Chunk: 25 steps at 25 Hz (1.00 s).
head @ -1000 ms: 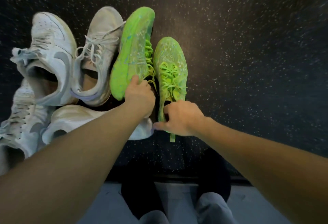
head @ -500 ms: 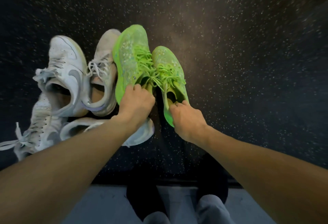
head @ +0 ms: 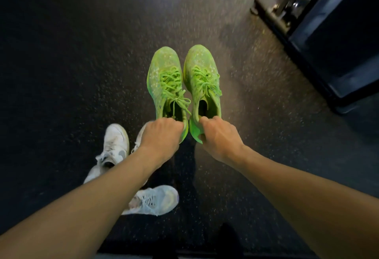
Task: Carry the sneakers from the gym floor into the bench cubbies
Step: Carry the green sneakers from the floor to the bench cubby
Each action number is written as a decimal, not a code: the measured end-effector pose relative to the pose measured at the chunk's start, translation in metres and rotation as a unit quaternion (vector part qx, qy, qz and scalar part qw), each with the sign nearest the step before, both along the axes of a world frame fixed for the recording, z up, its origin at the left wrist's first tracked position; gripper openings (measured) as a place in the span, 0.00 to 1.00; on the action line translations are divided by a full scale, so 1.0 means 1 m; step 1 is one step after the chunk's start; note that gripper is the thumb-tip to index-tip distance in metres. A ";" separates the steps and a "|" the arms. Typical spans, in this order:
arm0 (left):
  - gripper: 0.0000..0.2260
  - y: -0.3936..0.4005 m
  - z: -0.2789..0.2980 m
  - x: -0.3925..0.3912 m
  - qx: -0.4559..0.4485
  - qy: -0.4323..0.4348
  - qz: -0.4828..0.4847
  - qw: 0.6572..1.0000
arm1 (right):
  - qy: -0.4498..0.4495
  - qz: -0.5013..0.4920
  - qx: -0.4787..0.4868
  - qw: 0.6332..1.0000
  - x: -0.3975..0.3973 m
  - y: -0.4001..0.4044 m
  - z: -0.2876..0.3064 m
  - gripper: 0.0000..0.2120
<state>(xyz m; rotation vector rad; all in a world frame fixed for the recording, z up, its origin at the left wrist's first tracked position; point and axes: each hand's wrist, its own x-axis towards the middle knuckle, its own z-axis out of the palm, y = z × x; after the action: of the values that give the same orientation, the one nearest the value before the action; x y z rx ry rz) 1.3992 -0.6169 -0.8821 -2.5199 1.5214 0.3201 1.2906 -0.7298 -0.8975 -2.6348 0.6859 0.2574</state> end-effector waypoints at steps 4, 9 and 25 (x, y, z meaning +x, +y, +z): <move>0.05 -0.018 0.126 0.022 -0.050 -0.042 -0.012 0.998 | -0.048 0.000 -0.061 0.997 0.021 -0.027 0.122 0.07; 0.08 -0.039 0.325 0.045 -0.106 -0.125 -0.034 0.986 | -0.129 -0.018 -0.147 0.981 0.035 -0.051 0.313 0.06; 0.03 0.053 0.764 -0.024 -0.321 -0.244 -0.087 0.911 | -0.263 -0.069 -0.345 0.898 -0.051 0.042 0.755 0.06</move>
<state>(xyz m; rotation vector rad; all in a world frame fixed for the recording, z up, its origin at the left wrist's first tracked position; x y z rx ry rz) 1.3750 -0.5634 -0.1183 -2.5492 1.8007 -0.9138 1.2398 -0.6883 -0.1422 -3.0475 0.8728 -0.8699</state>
